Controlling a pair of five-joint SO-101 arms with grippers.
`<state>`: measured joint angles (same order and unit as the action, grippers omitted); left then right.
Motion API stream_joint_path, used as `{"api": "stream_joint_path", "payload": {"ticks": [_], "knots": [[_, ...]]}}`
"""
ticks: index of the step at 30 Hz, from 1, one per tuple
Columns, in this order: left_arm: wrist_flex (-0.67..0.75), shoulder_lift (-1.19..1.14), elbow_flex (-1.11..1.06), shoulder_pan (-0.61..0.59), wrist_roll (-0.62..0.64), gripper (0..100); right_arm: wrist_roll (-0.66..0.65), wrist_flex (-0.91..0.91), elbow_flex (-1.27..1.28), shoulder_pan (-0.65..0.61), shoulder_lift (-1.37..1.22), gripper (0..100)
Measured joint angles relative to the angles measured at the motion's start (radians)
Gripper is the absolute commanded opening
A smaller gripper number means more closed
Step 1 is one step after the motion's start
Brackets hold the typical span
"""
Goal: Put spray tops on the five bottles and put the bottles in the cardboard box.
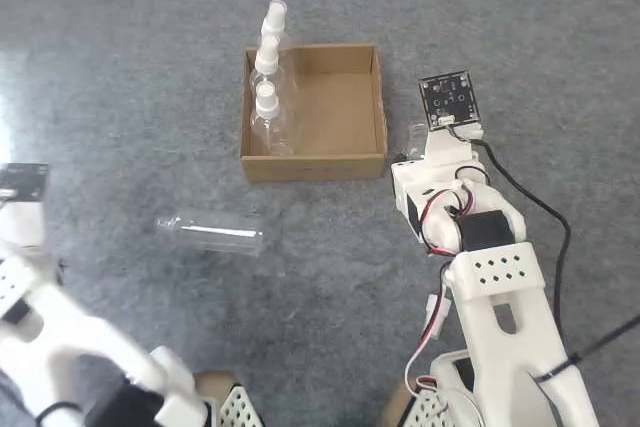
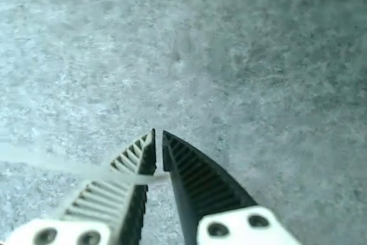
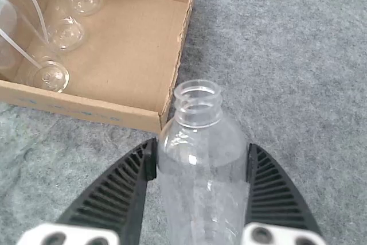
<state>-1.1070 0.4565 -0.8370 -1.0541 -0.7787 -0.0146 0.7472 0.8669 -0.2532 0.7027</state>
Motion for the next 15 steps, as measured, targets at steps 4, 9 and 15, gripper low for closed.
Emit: {"api": "stream_joint_path", "payload": {"ticks": [4,9,15], "knots": [[0.114,0.000,0.000,-0.057,0.060,6,0.000,0.000,0.000,0.000,0.000,16.6],[0.160,0.000,0.000,-0.126,0.072,20,0.000,0.000,0.000,0.000,0.000,16.6],[0.187,-0.002,0.000,-0.198,0.072,23,0.000,0.000,0.000,0.000,0.000,16.6]]}}
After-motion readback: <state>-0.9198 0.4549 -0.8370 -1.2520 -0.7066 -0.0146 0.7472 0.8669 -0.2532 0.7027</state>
